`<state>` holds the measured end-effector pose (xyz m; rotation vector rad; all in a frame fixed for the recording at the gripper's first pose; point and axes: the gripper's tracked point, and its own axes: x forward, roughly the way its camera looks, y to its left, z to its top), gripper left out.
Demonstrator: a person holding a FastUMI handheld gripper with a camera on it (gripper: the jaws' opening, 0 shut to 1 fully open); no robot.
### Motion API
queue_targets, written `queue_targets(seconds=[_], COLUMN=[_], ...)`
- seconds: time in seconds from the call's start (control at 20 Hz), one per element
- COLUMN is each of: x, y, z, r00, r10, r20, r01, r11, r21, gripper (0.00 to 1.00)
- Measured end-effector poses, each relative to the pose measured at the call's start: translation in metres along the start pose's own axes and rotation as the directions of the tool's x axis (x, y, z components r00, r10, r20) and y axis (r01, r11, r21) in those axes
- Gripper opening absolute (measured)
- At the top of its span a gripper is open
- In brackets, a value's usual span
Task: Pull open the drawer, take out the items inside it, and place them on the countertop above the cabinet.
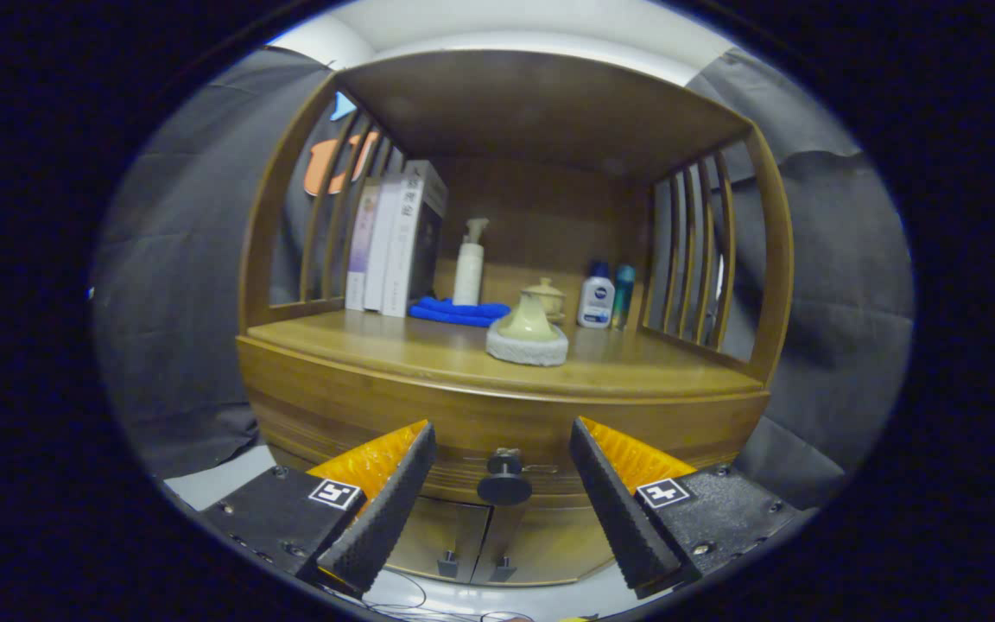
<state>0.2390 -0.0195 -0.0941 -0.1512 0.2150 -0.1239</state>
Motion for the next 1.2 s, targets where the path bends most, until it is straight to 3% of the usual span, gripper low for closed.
queue_targets(seconds=[0.2,0.55,0.75,0.9,1.2], x=[-0.040,-0.112,-0.162,-0.193,-0.253], y=[0.009,-0.016,-0.029,-0.047,-0.028], z=[0.013,0.038,0.057,0.055,0.060], r00=[0.996,0.992,0.991,0.997,0.986], r10=[0.087,0.129,0.123,0.044,0.077], r20=[0.000,-0.007,0.050,0.067,0.150], r01=[-0.087,-0.126,-0.129,-0.048,-0.085], r11=[0.994,0.974,0.980,0.997,0.995], r21=[0.073,0.187,0.155,0.053,0.054], gripper=[1.00,1.00,1.00,1.00,1.00])
